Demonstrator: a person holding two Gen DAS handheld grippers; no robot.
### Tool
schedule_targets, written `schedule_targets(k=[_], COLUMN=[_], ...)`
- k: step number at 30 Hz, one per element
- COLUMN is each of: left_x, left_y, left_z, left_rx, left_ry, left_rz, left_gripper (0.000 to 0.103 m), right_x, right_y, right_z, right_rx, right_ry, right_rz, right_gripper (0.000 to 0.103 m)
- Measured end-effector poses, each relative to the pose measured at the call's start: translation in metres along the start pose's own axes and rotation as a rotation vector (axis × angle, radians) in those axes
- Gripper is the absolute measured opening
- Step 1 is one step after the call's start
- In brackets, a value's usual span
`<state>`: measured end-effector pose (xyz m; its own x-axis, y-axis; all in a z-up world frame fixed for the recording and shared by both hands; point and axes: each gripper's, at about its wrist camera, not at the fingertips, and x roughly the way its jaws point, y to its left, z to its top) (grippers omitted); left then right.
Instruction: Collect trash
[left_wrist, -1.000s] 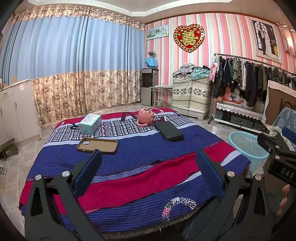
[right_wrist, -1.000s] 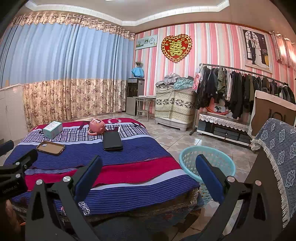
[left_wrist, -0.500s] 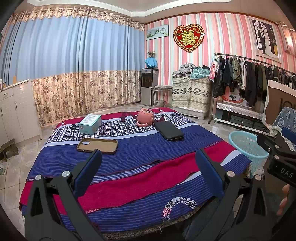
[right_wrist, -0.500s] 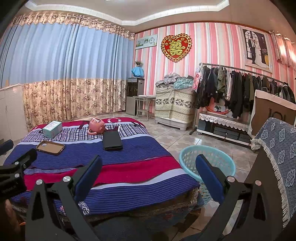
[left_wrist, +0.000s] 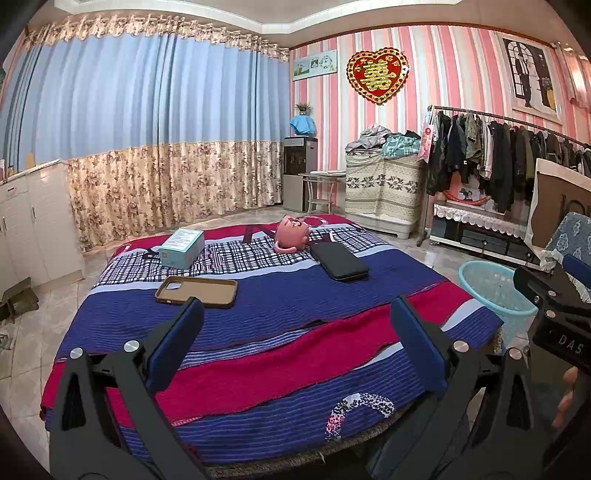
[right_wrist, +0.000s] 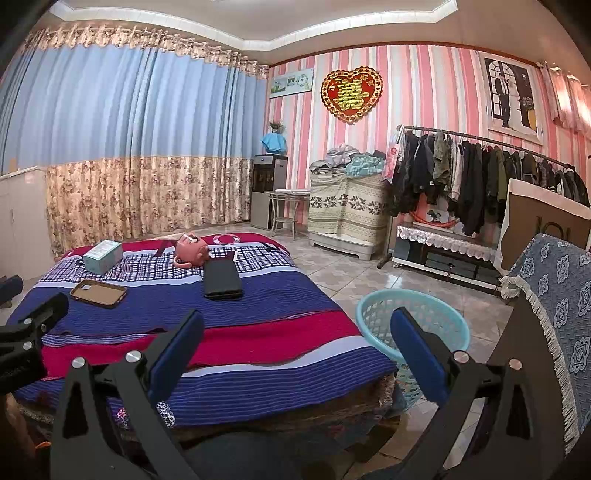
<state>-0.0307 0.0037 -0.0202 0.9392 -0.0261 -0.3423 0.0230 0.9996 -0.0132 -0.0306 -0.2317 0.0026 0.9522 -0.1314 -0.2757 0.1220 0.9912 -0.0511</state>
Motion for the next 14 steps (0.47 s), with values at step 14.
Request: schedule_targets(k=[14], left_x=[0.02], left_y=[0.012], left_z=[0.012], left_rx=[-0.008], left_ry=[0.017], left_rz=[0.015], left_gripper=[0.098], right_x=[0.011], right_y=[-0.022], right_z=[-0.009], right_rx=[0.024], right_ry=[0.003], right_rz=[-0.026], right_gripper=[0.099])
